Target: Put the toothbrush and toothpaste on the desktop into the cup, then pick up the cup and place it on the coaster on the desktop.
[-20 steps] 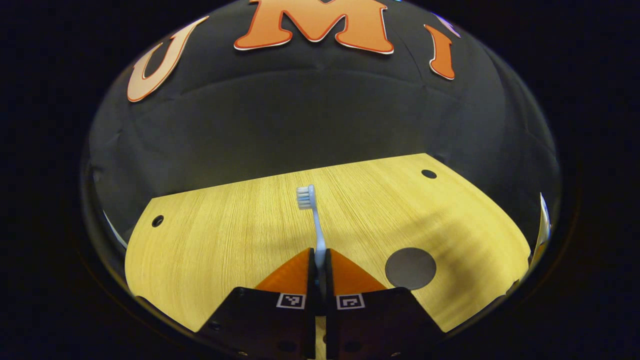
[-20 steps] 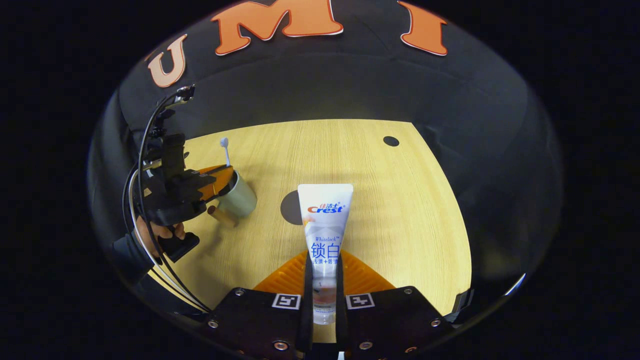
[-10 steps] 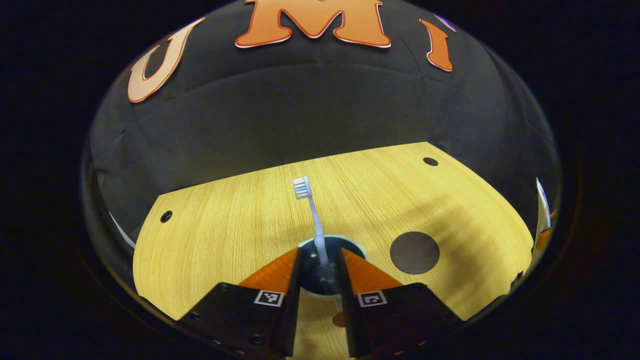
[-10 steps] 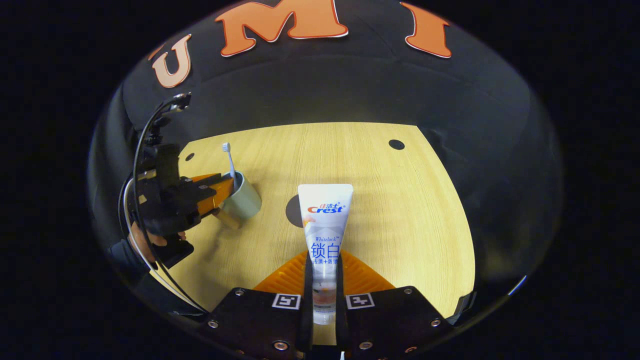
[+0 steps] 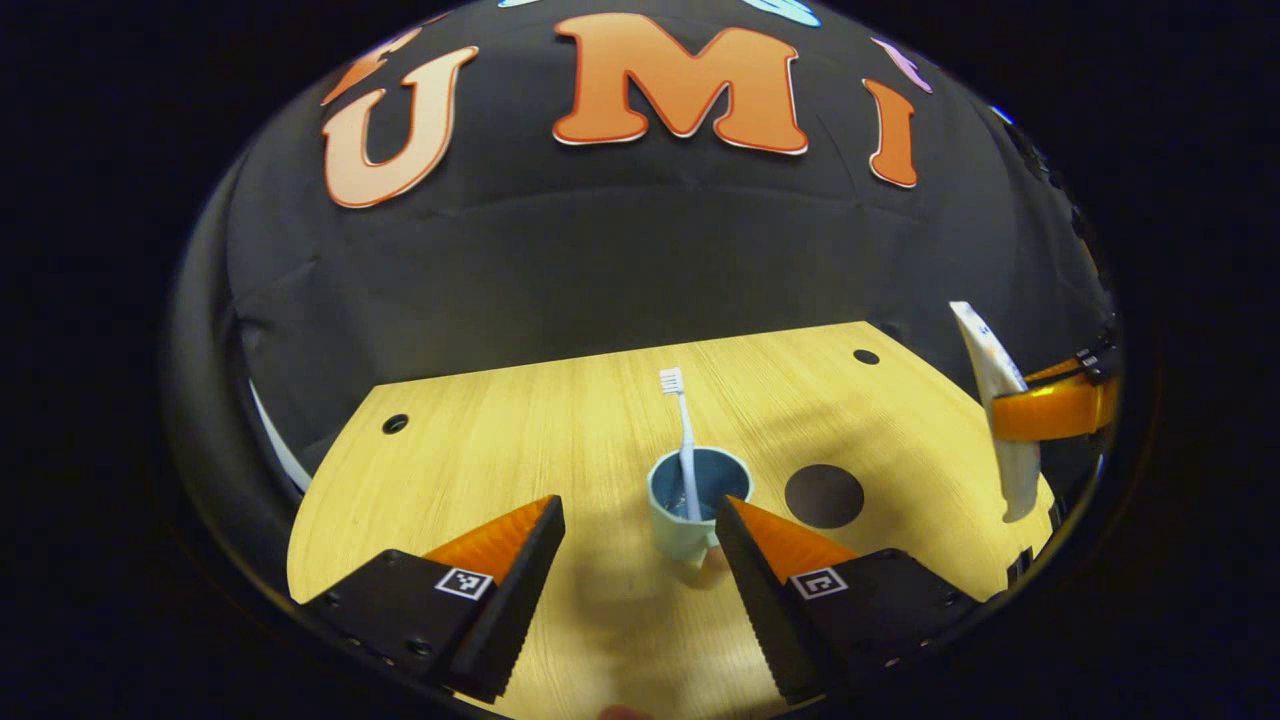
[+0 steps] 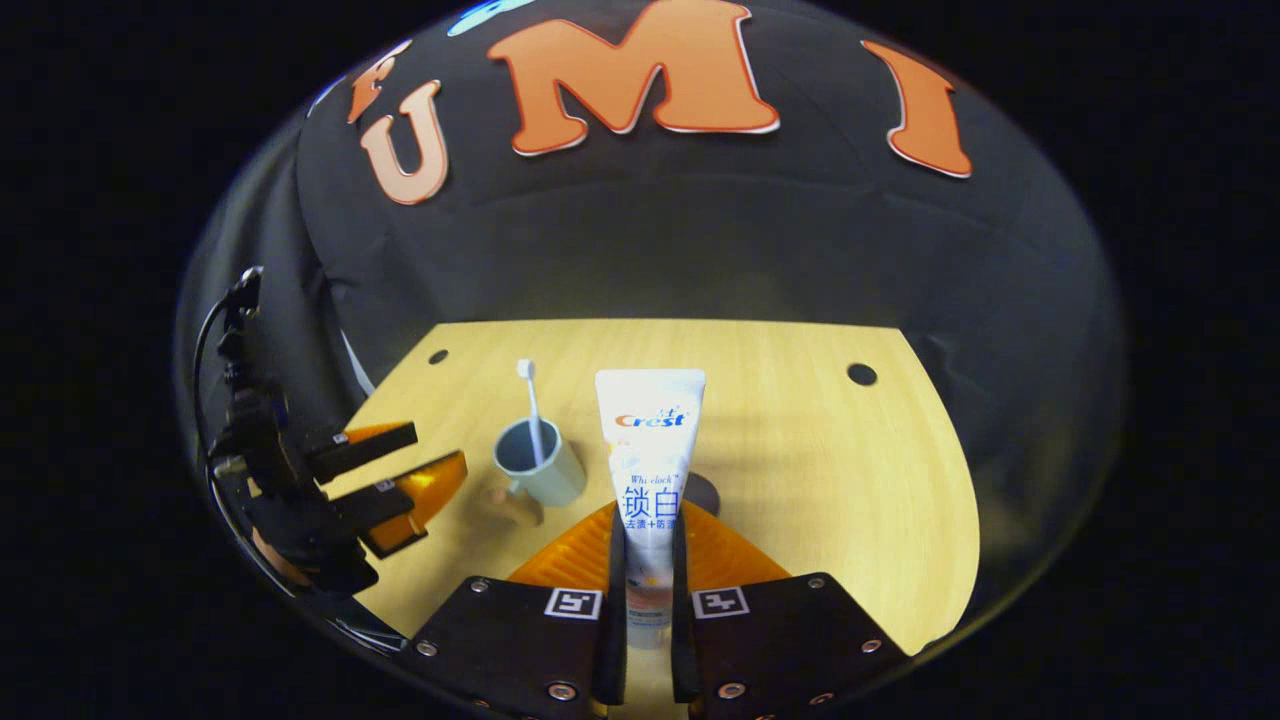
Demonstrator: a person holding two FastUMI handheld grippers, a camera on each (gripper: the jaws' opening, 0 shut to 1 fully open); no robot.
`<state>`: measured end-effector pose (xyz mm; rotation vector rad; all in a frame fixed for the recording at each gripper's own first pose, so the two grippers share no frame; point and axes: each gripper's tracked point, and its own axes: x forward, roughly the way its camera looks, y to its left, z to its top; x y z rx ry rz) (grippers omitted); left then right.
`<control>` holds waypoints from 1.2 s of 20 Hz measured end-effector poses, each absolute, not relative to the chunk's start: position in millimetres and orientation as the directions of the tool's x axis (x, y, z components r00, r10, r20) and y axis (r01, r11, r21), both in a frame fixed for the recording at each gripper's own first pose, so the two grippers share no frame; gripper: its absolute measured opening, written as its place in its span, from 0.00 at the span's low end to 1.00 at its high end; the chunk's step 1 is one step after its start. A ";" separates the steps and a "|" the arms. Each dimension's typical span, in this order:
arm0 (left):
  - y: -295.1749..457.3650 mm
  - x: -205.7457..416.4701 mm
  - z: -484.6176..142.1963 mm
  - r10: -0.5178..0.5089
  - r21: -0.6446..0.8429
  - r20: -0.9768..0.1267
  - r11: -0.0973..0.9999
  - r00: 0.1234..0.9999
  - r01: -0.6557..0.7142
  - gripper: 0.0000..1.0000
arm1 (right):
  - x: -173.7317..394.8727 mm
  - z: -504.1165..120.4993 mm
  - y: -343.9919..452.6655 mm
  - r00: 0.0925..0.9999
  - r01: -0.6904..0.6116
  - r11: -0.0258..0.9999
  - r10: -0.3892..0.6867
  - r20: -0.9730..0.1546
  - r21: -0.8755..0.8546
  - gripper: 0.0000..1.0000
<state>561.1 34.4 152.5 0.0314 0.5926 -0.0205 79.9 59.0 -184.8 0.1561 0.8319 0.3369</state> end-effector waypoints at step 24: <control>113.7 471.3 178.3 0.221 0.122 -0.546 0.975 0.808 -0.184 0.96 | 184.3 -156.4 244.3 0.702 -0.639 0.737 0.676 -0.225 0.221 0.18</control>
